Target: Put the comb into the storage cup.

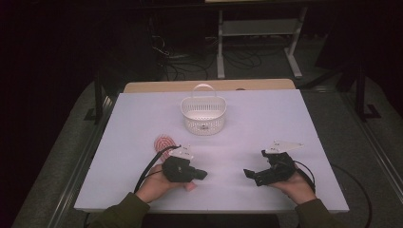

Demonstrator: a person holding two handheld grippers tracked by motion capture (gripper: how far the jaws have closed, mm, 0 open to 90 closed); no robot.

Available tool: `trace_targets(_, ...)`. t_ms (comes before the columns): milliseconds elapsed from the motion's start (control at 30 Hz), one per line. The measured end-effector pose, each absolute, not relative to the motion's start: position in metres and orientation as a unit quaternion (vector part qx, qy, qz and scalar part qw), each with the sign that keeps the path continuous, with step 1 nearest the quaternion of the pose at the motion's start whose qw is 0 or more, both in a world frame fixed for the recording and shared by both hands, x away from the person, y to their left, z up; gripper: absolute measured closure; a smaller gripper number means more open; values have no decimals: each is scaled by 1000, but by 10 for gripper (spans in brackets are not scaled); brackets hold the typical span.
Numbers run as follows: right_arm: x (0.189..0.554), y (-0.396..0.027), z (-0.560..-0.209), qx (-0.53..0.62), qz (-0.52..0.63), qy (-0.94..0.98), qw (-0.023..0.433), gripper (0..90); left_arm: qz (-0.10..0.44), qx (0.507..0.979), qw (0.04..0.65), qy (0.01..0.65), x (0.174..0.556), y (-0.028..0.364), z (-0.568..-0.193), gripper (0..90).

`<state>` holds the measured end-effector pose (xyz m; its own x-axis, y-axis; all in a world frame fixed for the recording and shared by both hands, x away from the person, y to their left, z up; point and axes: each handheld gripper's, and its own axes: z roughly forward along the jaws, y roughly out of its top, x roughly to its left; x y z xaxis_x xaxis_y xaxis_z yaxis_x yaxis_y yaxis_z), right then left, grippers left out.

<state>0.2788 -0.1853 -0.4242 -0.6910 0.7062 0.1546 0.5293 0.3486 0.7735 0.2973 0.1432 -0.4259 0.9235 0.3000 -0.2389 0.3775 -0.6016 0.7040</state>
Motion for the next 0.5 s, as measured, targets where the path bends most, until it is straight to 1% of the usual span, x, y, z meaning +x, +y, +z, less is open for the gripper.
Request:
trace_targets(200,279,-185,-424,378,425,816,105,0,-44,907,377,180,293,138,-429,900)
trace_targets(500,279,-185,-424,378,425,816,106,0,-39,917,355,180,292,137,-432,900)
